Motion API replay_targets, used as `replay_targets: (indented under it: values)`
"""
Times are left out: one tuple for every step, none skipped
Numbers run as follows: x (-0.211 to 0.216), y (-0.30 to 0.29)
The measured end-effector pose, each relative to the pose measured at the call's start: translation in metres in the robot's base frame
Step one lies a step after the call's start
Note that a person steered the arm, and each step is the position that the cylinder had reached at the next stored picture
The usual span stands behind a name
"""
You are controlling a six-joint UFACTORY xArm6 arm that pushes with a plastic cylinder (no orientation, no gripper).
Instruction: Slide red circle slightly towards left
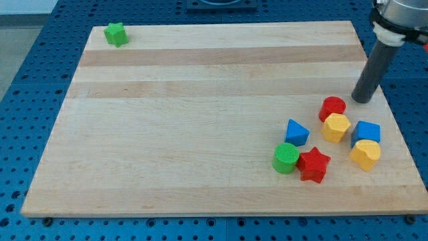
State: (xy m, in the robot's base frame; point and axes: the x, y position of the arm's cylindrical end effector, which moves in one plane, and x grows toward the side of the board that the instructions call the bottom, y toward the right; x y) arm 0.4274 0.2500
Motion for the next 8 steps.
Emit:
replay_targets:
  values:
    - [0.017, 0.0]
    - [0.02, 0.0]
    - [0.02, -0.007]
    - [0.02, -0.021]
    - [0.022, -0.034]
    - [0.024, -0.044]
    - [0.024, -0.055]
    - [0.024, -0.074]
